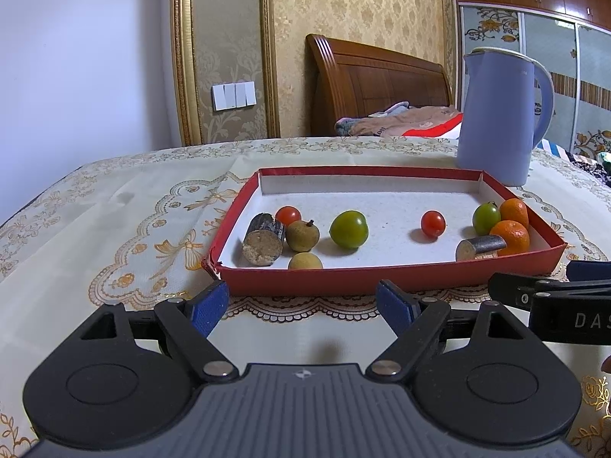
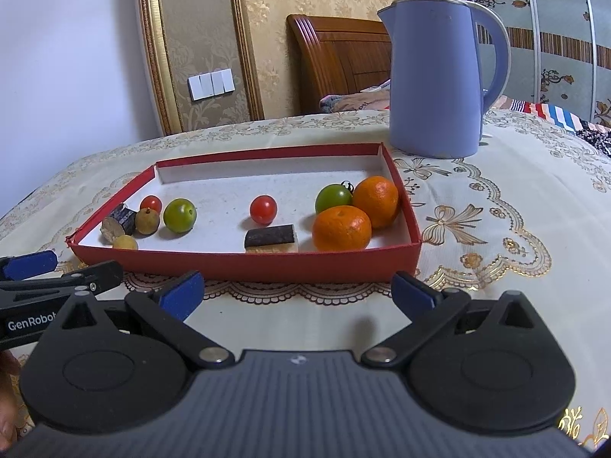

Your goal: Organize fruits

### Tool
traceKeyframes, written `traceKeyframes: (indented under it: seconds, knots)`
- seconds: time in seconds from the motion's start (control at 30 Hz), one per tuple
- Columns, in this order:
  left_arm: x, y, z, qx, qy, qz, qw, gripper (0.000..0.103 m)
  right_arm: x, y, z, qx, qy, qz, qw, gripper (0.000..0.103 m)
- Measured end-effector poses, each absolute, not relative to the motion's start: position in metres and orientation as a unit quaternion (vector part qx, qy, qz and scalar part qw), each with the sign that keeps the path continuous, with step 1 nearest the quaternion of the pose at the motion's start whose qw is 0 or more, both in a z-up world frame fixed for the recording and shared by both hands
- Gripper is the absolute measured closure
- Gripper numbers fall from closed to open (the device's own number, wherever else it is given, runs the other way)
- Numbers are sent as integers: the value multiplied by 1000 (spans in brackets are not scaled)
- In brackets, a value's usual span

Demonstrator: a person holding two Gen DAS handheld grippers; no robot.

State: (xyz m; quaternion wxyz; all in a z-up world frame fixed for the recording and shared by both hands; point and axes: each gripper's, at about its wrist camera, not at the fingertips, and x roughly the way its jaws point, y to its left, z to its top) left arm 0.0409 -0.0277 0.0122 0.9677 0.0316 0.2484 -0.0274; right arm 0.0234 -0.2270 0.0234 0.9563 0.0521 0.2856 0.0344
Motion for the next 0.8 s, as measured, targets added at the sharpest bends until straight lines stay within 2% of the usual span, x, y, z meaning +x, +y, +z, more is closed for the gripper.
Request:
traceKeyframes:
  seconds: [0.8]
  knots:
    - [40, -27, 12, 37, 244, -22, 969, 19, 23, -227, 23, 52, 286, 35, 956, 0]
